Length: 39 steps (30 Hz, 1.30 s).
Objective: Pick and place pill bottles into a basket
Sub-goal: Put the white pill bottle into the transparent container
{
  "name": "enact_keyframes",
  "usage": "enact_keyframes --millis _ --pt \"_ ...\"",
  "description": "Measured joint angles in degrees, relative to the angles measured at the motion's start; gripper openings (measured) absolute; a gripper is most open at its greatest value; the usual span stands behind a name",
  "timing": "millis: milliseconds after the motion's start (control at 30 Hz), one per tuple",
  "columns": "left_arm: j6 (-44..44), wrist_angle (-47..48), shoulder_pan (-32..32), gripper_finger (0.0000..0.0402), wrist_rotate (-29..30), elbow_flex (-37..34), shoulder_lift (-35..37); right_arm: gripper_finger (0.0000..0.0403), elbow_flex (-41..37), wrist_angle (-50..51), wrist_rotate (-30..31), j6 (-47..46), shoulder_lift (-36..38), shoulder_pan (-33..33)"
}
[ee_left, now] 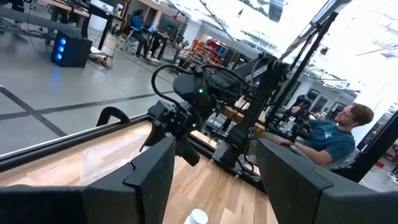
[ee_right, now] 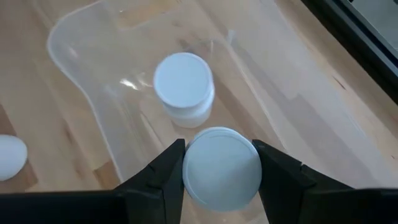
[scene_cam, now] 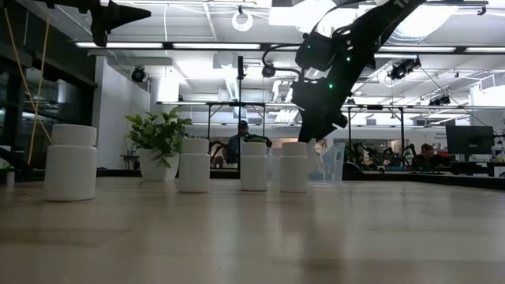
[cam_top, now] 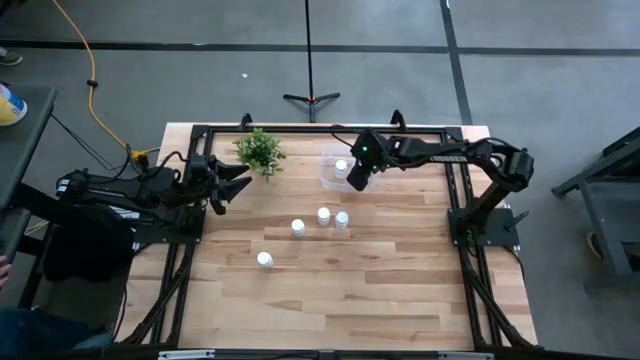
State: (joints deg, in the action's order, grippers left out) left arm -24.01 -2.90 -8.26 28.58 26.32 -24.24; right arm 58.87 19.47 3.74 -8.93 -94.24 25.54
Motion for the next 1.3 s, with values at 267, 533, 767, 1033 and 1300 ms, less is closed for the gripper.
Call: enact_keyframes --millis 267,533,767,1033,1300 --pt "0.0 0.0 0.0 0.0260 0.0 0.0 0.0 0.0155 0.0 0.1 -3.8 0.0 0.0 2.4" --pt "0.1 0.0 0.0 0.0260 0.3 0.0 0.0 0.0156 0.0 0.6 -5.7 0.1 -2.8 3.4" --pt "0.1 0.0 0.0 0.0260 0.3 0.0 0.0 0.0157 0.0 0.4 -5.7 0.4 -3.1 2.8" --pt "0.1 0.0 0.0 0.0260 0.4 0.0 0.0 0.0168 0.0 0.6 -5.6 0.5 -3.1 2.8" --pt "0.1 0.0 0.0 0.0260 0.4 0.0 0.0 0.0201 0.0 0.7 -5.2 0.5 -3.1 2.8"
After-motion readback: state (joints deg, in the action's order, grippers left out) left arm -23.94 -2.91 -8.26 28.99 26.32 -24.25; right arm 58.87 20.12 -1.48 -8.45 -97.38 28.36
